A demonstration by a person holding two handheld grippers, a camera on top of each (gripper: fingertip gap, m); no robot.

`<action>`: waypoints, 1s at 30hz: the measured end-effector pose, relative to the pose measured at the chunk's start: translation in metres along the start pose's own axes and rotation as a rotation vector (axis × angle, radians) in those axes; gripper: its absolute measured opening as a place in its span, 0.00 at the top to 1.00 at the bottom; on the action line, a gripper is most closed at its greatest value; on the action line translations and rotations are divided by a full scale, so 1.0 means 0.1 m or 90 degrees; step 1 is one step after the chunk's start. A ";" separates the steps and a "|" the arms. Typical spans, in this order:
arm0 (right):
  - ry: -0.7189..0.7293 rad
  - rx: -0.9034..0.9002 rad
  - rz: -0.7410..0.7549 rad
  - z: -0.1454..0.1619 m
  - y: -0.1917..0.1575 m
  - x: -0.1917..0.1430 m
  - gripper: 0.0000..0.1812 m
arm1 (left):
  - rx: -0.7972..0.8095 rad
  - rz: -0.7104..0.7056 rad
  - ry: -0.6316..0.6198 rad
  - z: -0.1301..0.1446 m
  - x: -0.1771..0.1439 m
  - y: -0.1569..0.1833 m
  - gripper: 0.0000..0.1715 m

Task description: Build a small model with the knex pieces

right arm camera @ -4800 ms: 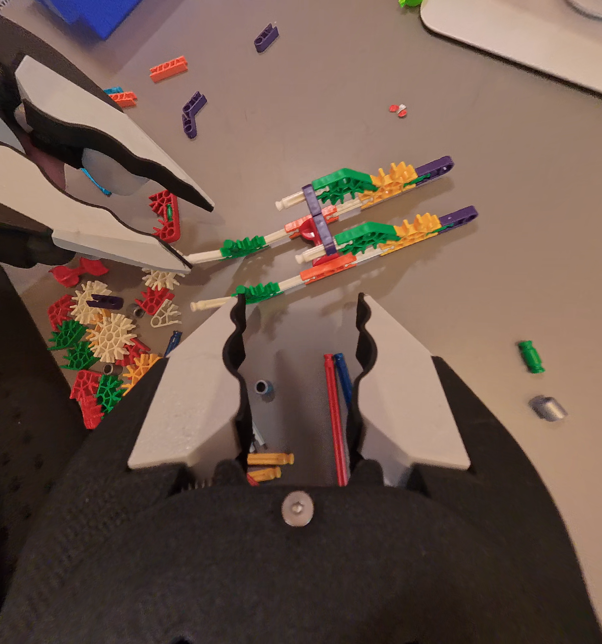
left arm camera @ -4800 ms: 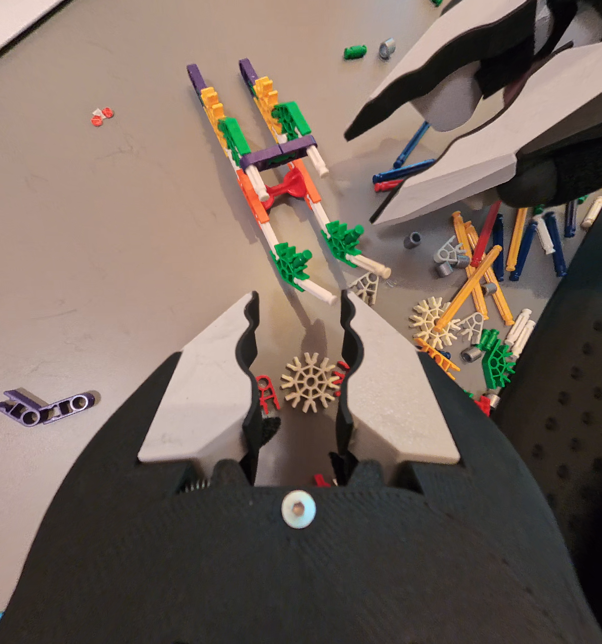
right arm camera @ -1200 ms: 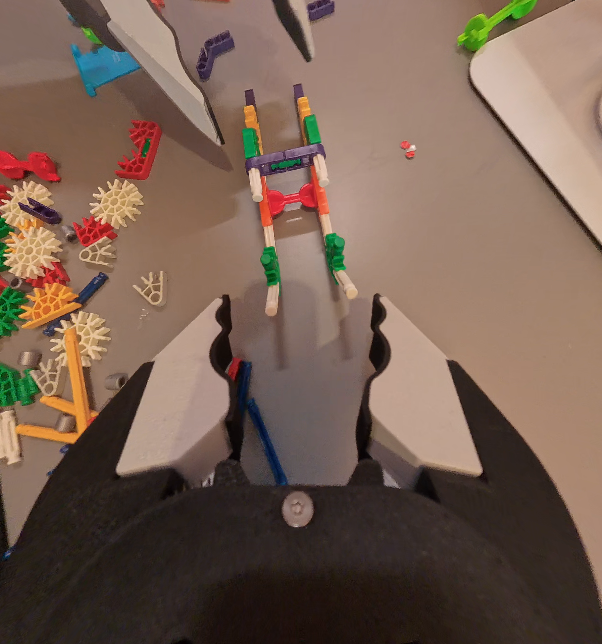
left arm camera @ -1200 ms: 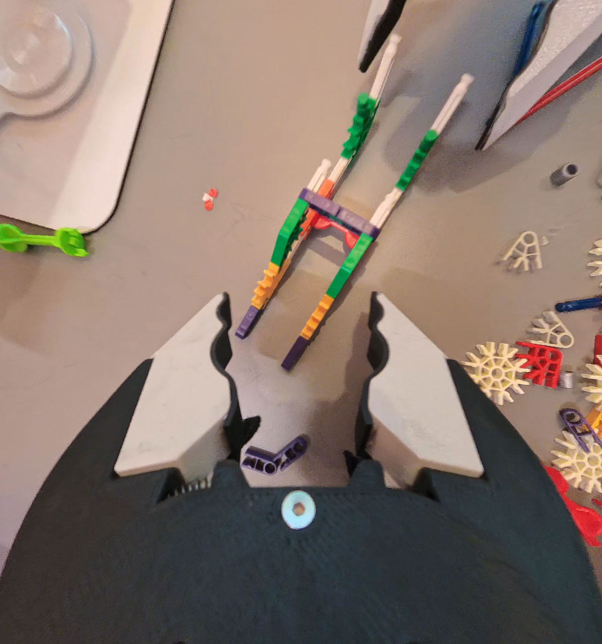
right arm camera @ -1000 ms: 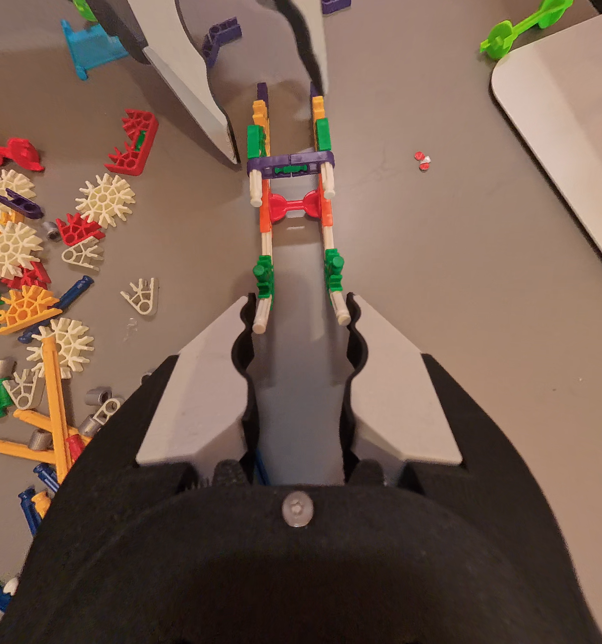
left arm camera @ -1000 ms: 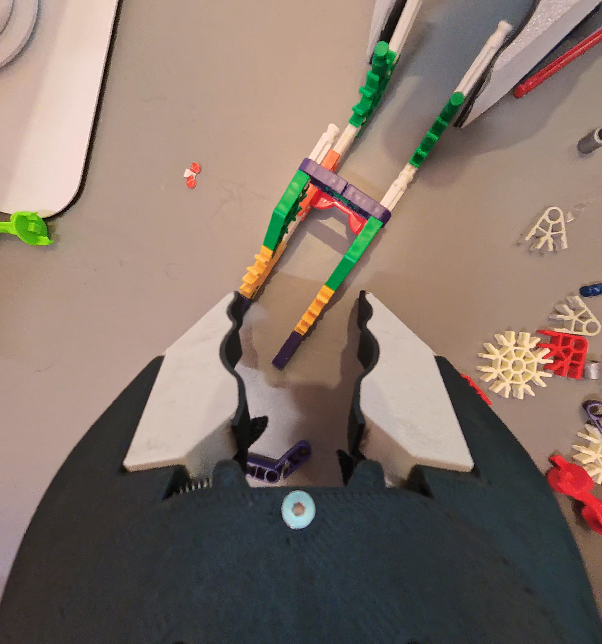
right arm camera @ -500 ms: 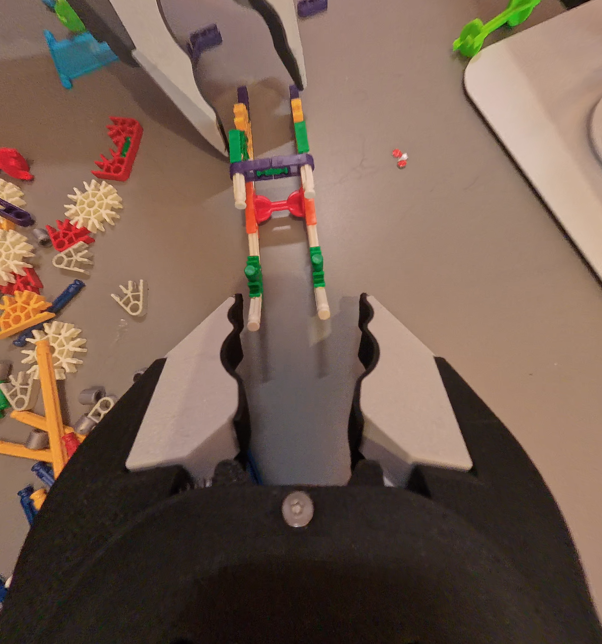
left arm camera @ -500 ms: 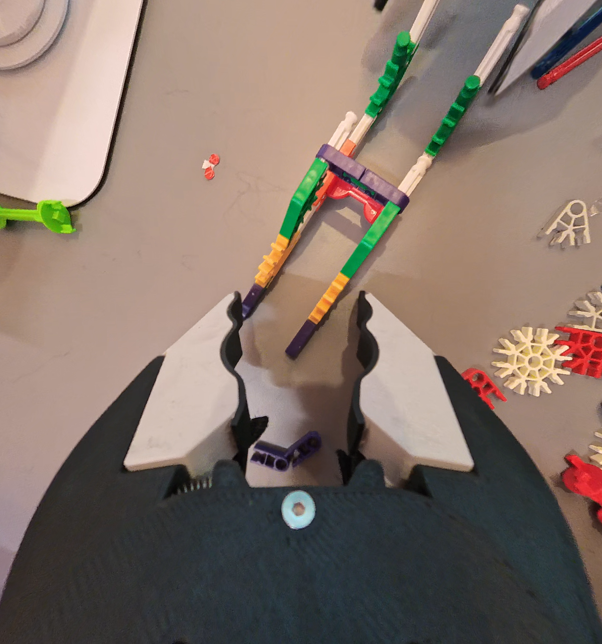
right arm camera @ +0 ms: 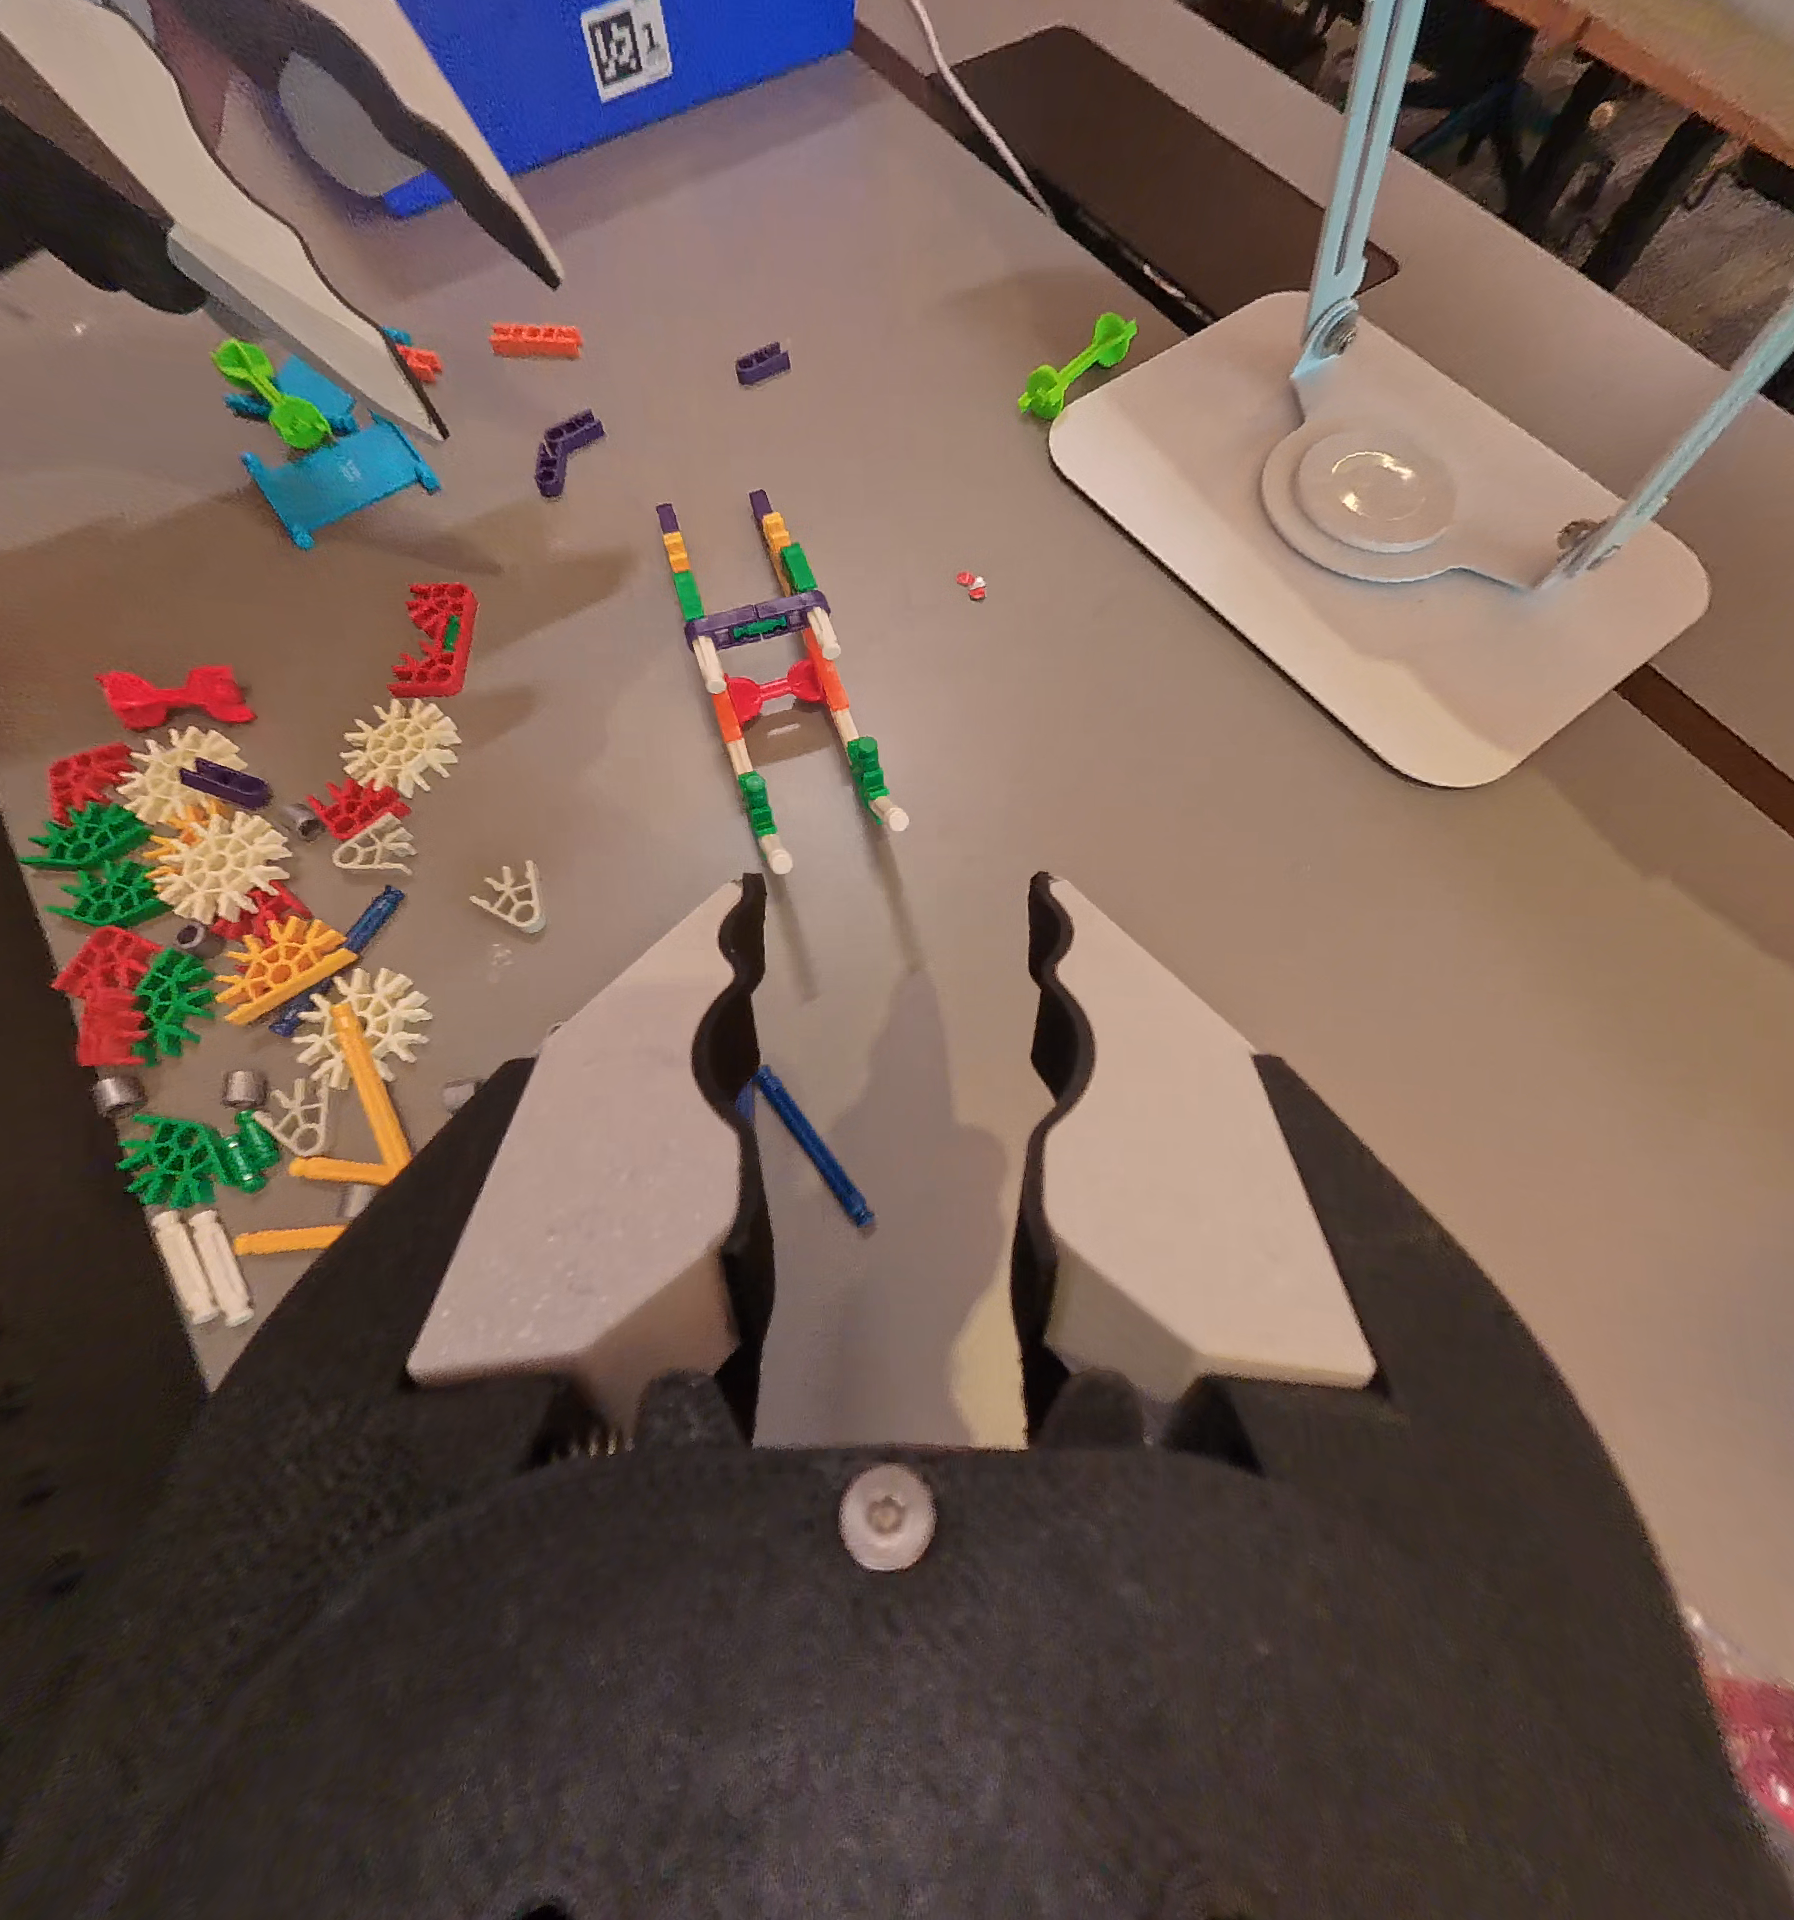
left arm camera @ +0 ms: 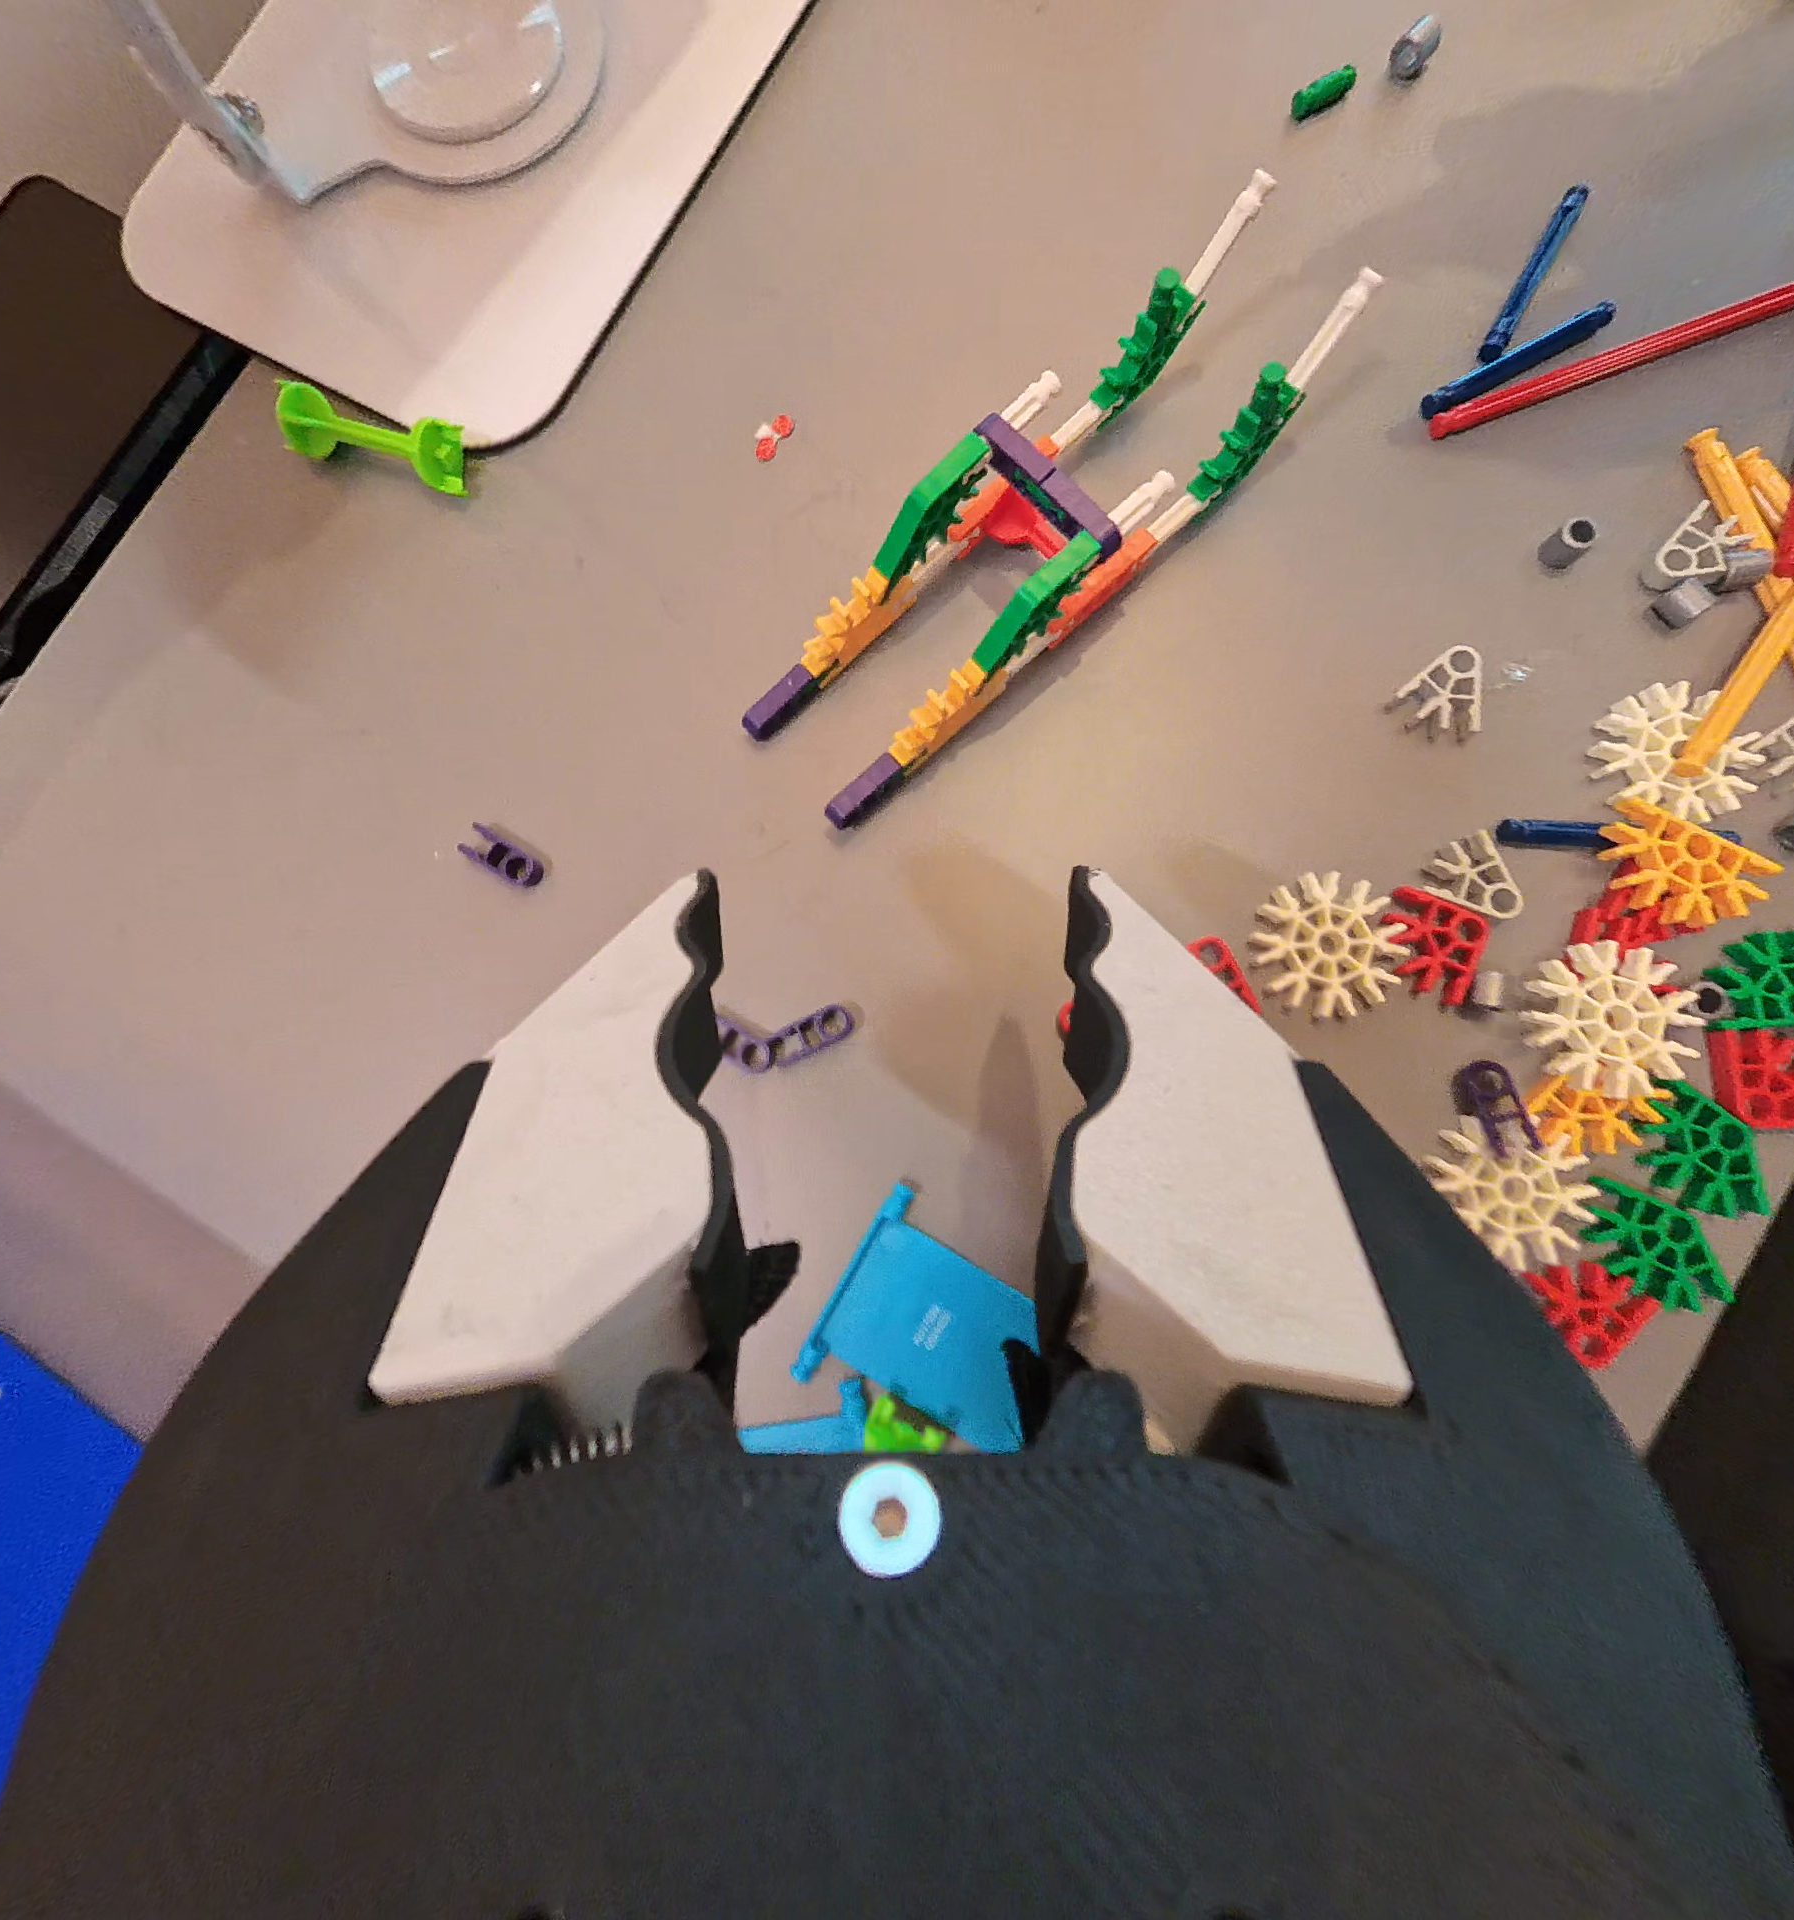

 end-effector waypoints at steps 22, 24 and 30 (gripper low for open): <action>-0.143 -0.005 -0.077 0.81 -0.87 -0.22 0.92 | 0.008 0.089 0.020 0.14 -0.18 0.96 0.79; -0.139 -0.003 -0.080 0.82 -1.01 -0.09 0.93 | 0.017 0.104 0.020 0.10 -0.12 1.06 0.79; -0.199 -0.073 -0.060 0.93 -1.12 0.35 0.92 | 0.035 0.118 0.031 -0.07 -0.01 1.21 0.78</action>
Point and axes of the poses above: each gripper's, where its closed fingertips meet, x out along the fingers, z out of its underside, y = z × x across the jaws, the point moved 4 cm from there along -x, back along the fingers, and after that the axes turned 9 degrees about x, right-handed, at the moved point
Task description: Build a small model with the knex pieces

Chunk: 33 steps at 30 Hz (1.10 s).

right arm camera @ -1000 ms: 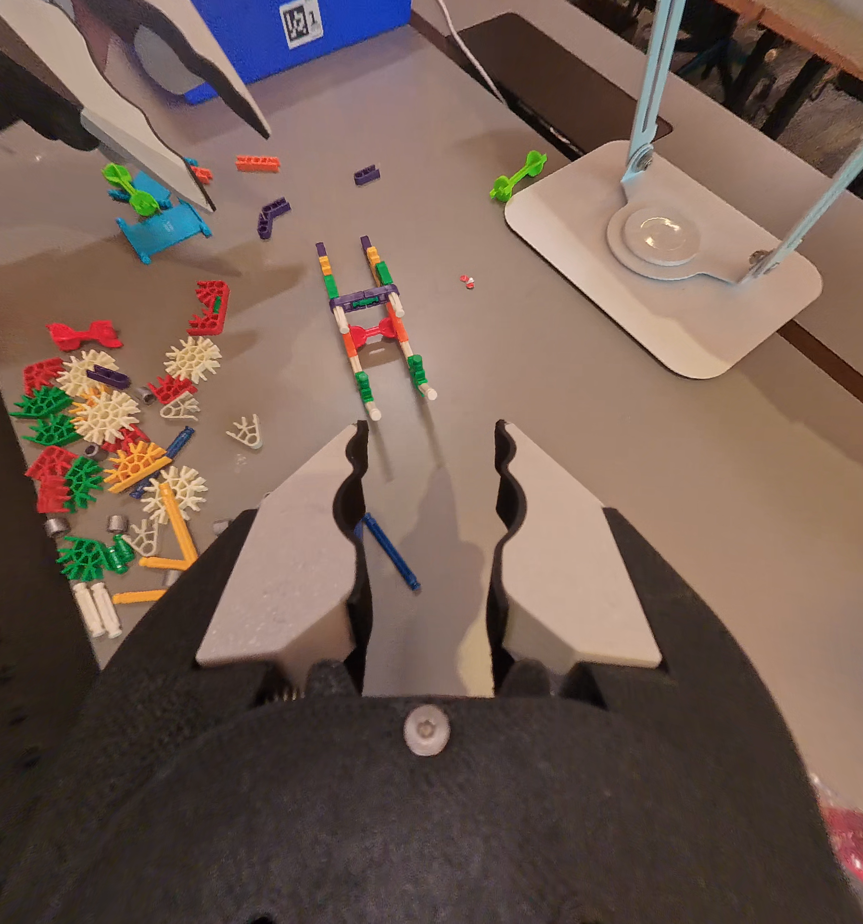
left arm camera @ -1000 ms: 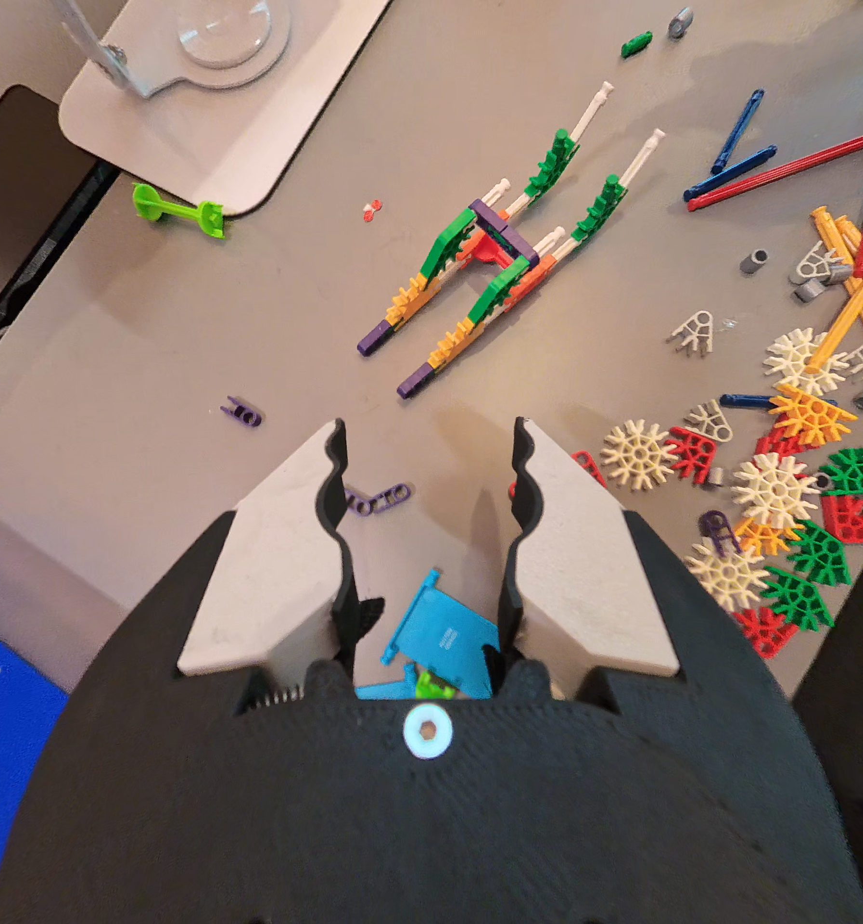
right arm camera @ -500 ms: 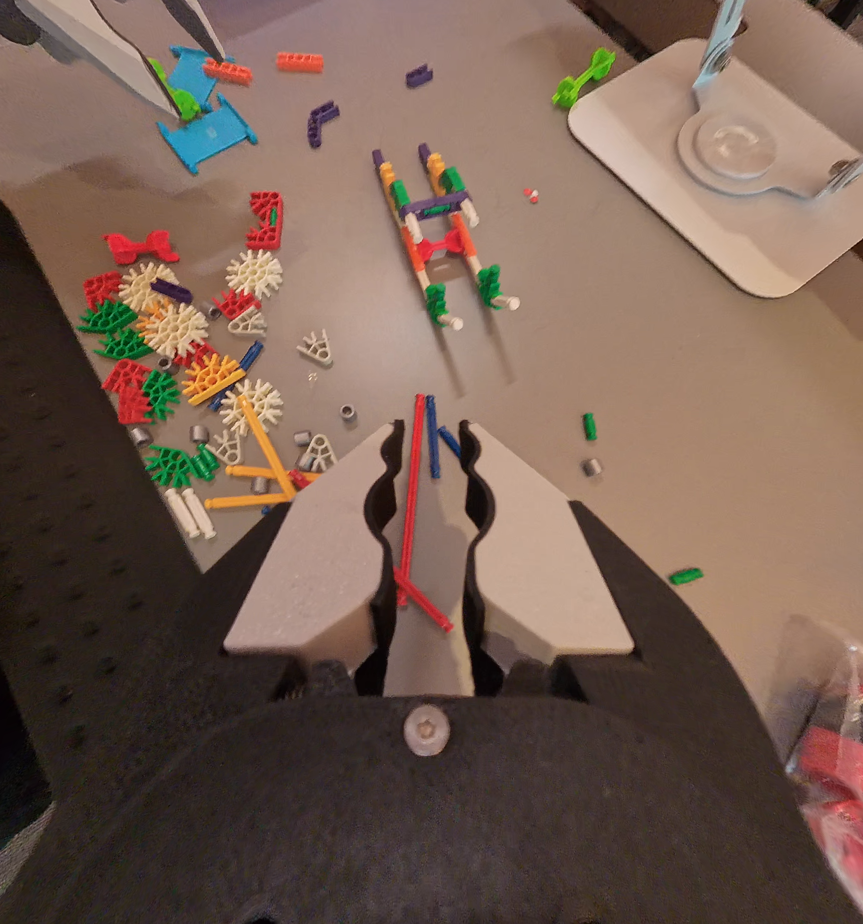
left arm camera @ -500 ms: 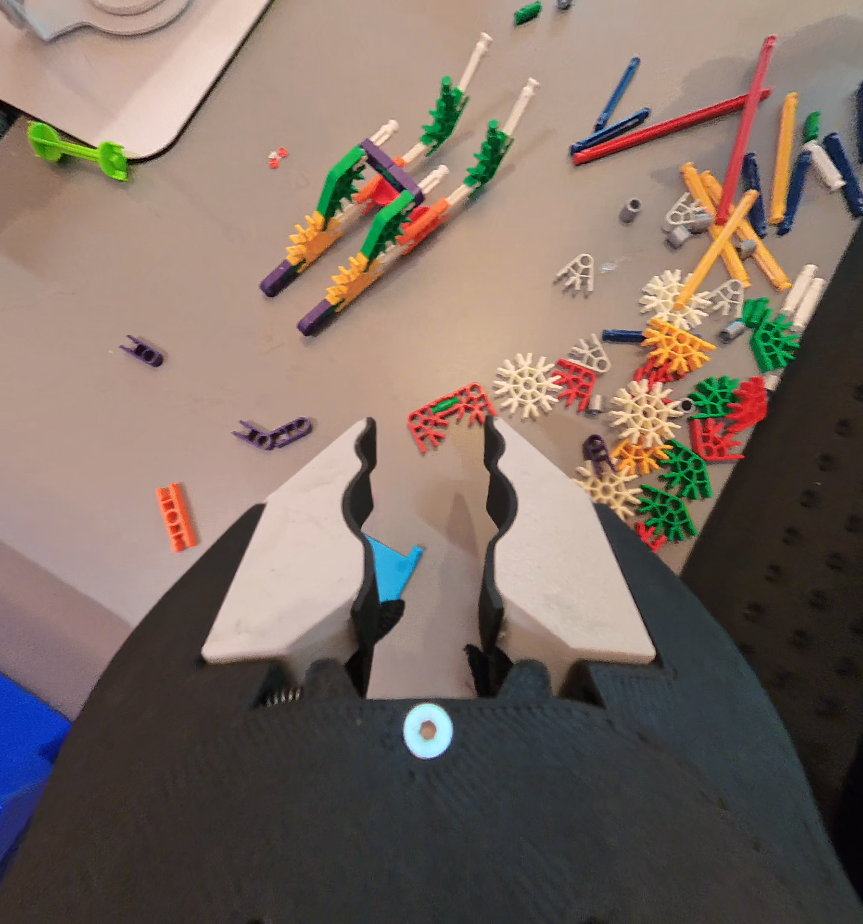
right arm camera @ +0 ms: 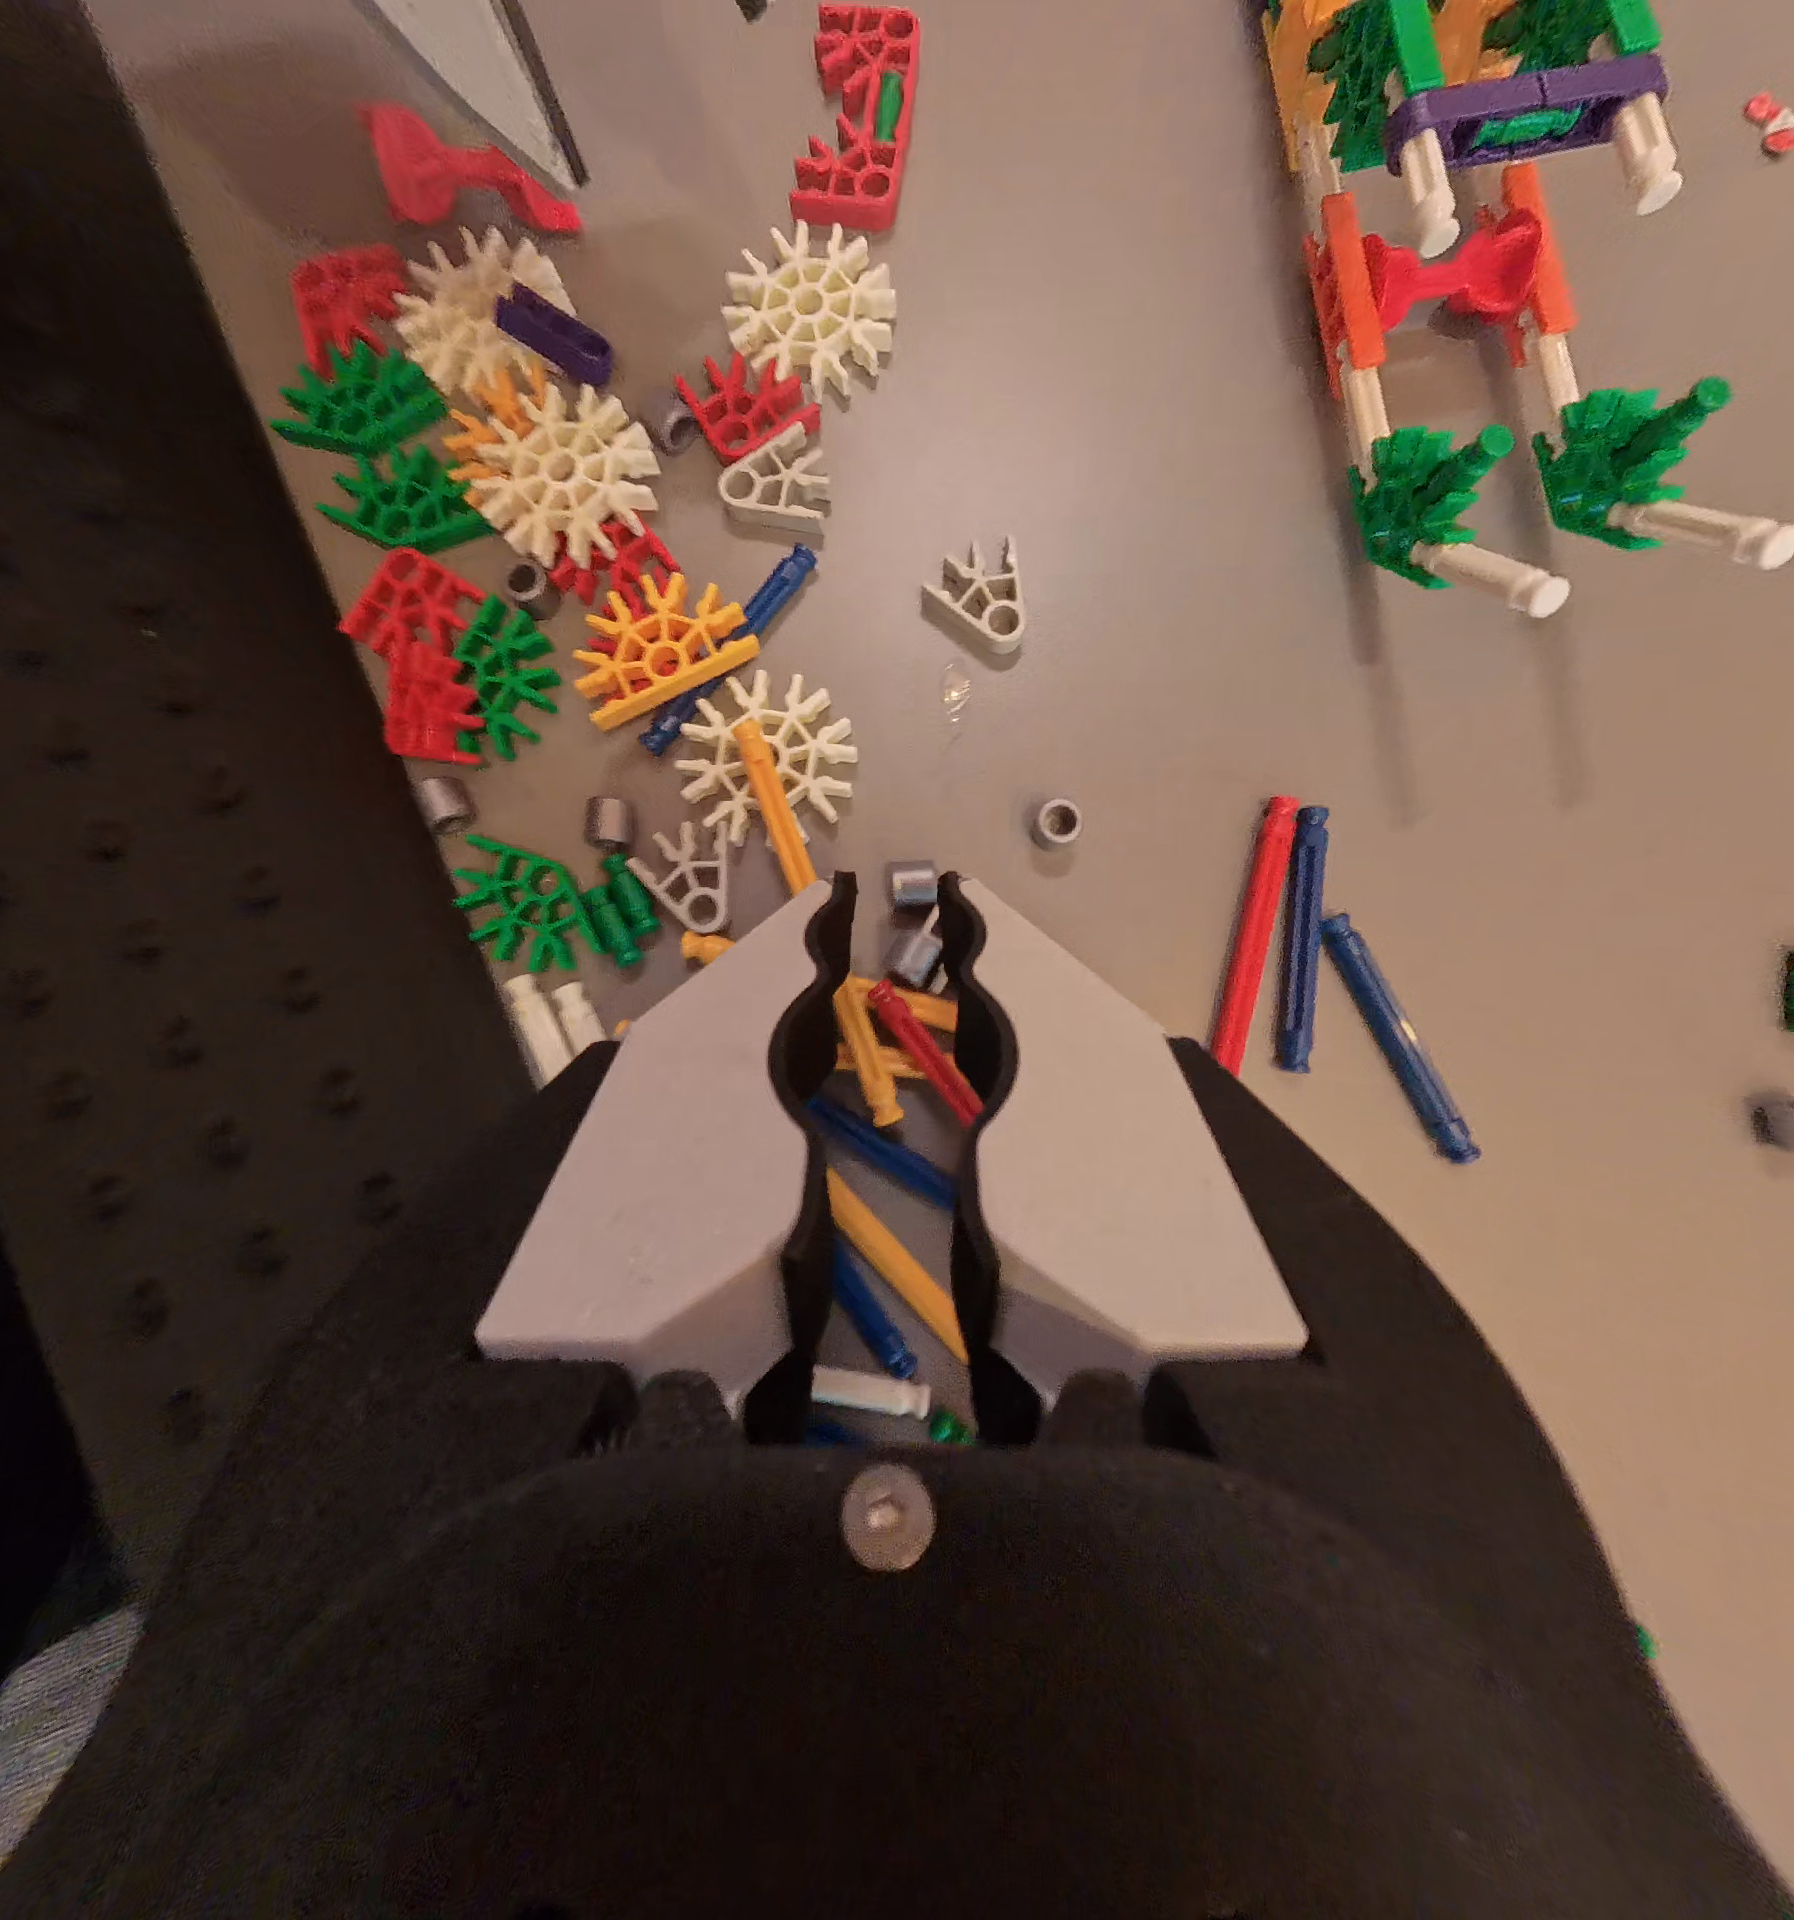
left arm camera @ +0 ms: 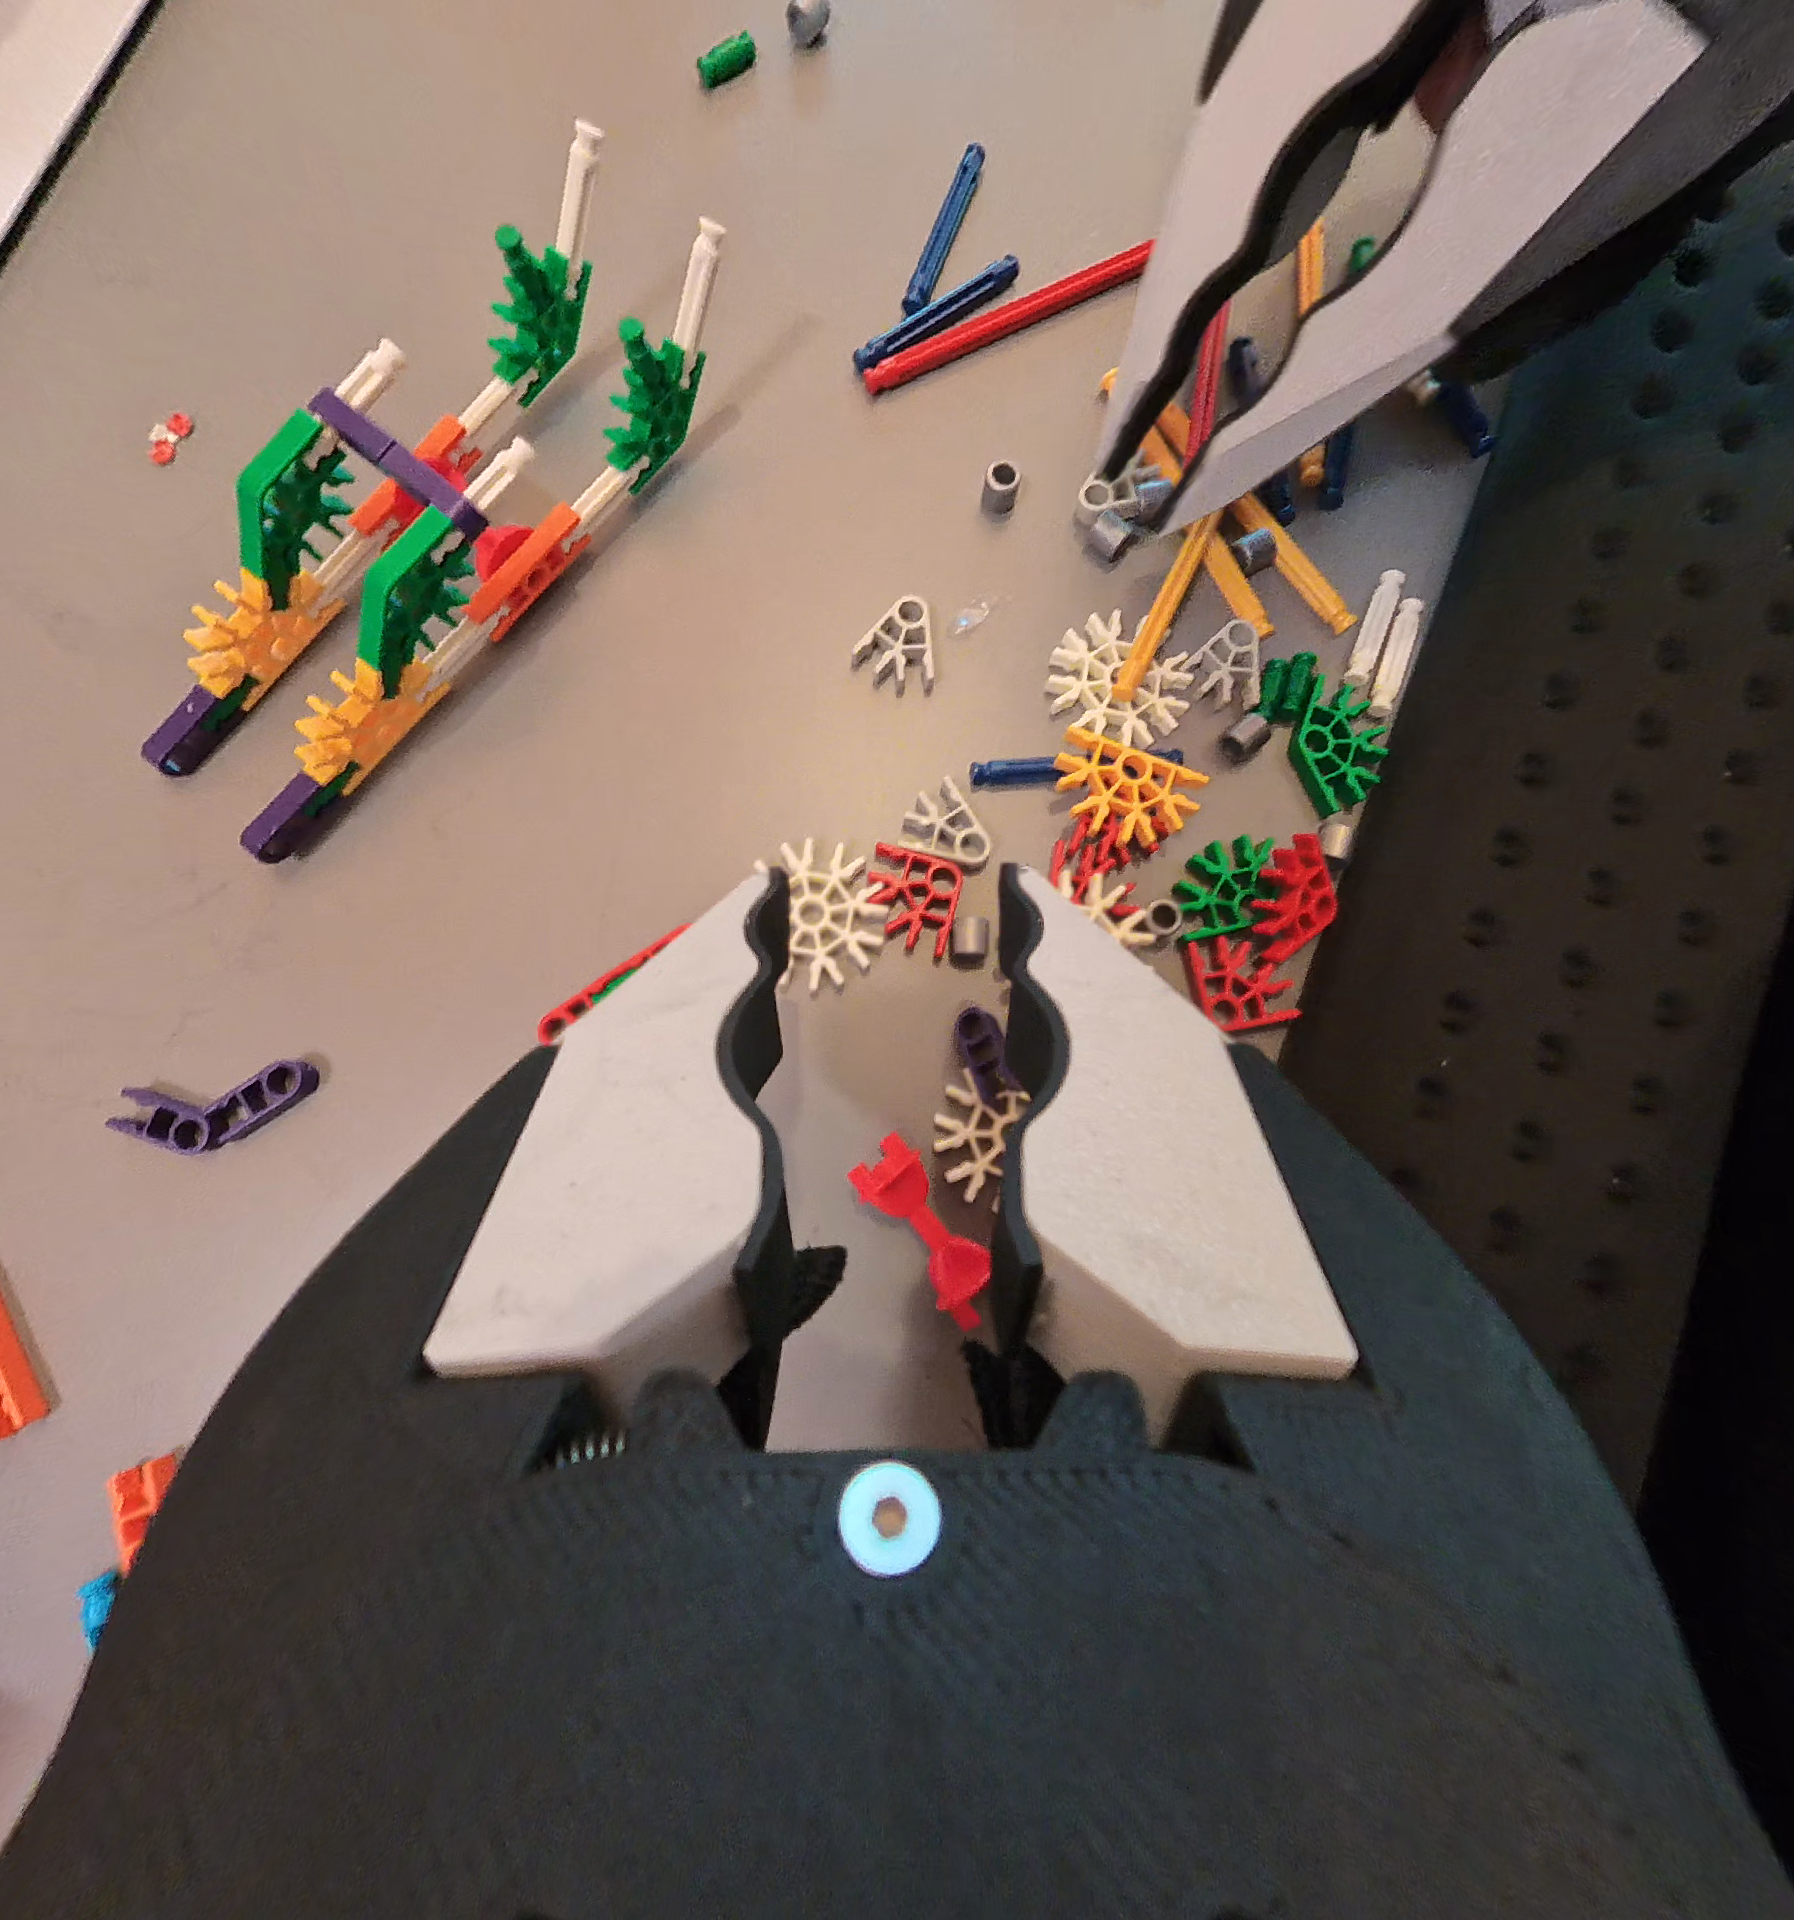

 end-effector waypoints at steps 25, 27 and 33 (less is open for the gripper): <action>0.099 0.107 0.016 -0.33 0.39 0.02 0.96 | 0.007 -0.062 0.027 -0.05 0.15 -0.37 0.75; 0.149 0.145 0.020 -0.44 0.50 -0.06 0.96 | 0.005 -0.095 0.034 -0.08 0.21 -0.56 0.73; 0.253 0.218 -0.022 -0.70 0.62 -0.15 0.96 | 0.040 -0.119 0.014 -0.14 0.45 -1.01 0.72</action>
Point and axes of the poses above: each gripper's, where its closed fingertips meet, x out along the fingers, z out of its underside, y = z × x across the jaws, the point moved 4 cm from there along -x, back along the fingers, and after that the axes turned 9 degrees about x, right-handed, at the moved point
